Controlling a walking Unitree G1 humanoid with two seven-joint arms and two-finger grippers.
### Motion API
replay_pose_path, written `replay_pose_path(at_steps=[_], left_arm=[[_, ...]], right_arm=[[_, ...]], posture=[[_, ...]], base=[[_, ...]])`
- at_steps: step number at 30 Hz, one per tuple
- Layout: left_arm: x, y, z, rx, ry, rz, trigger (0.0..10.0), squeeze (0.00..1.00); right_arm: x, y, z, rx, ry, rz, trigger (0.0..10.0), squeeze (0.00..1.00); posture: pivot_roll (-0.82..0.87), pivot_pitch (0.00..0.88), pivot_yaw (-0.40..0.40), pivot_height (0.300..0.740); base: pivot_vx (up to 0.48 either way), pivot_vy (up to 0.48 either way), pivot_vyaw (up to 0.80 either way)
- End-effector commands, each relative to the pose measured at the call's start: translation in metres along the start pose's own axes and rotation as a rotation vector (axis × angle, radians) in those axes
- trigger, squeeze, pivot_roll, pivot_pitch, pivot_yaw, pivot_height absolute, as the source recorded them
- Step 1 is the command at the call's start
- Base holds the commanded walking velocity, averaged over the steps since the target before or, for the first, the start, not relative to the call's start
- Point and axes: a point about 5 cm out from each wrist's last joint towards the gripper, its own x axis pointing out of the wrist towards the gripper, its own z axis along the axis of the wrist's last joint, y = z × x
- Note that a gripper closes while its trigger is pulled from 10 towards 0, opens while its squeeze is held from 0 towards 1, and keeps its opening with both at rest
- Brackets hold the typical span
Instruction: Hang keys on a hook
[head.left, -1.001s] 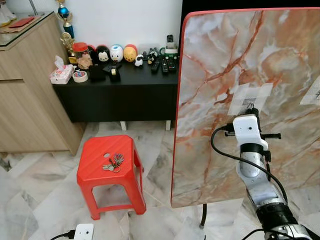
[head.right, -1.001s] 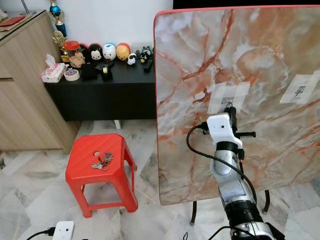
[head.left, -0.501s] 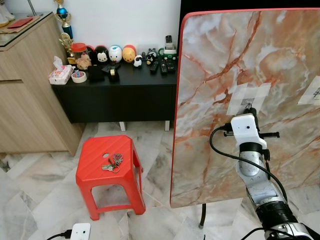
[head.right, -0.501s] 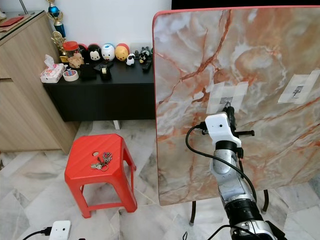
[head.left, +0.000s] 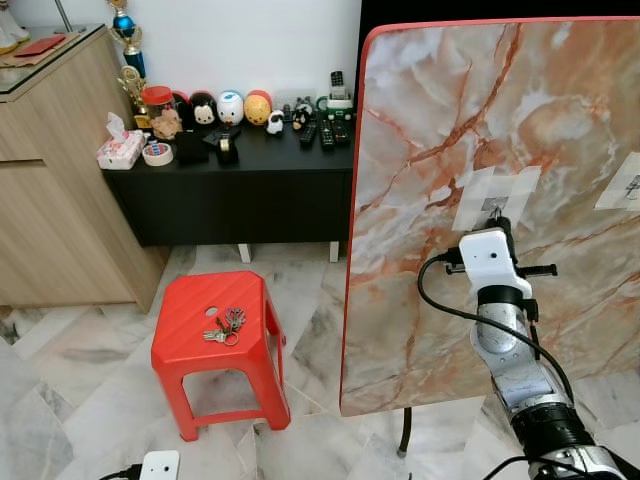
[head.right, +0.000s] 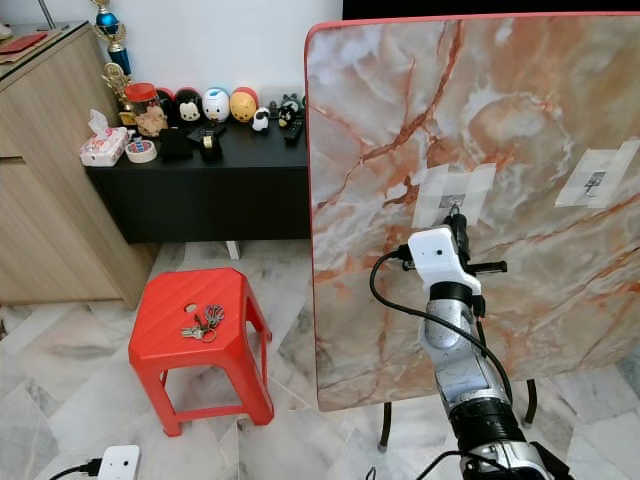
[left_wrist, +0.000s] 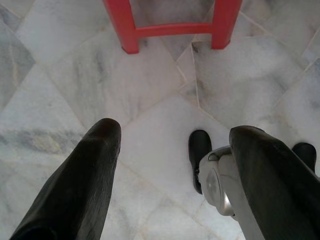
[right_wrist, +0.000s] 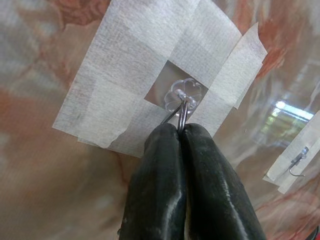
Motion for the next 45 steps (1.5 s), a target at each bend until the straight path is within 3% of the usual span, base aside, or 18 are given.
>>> replay_pose_path(at_steps=[1,20,45], left_arm=[[-0.002,-0.002,-0.009,-0.007,0.044,0.003,10.0,0.0],[-0.003,0.006,-0.012,-0.015,0.065,0.013,10.0,0.0],[-0.005,0.007,-0.017,-0.016,0.084,0.018,10.0,0.0]], right_arm=[[-0.005,0.007,-0.002,-0.005,0.022,0.035,10.0,0.0],[-0.012,0.001,0.003,0.022,-0.013,-0.062,10.0,0.0],[-0.002,-0.001,0.0,-0.023,0.025,-0.04,10.0,0.0]], posture=[[0.0,0.0,-0.023,0.74],[0.0,0.0,-0.024,0.74],[0.0,0.0,-0.025,0.74]], base=[[0.0,0.0,0.0],[0.0,0.0,0.0],[0.0,0.0,0.0]])
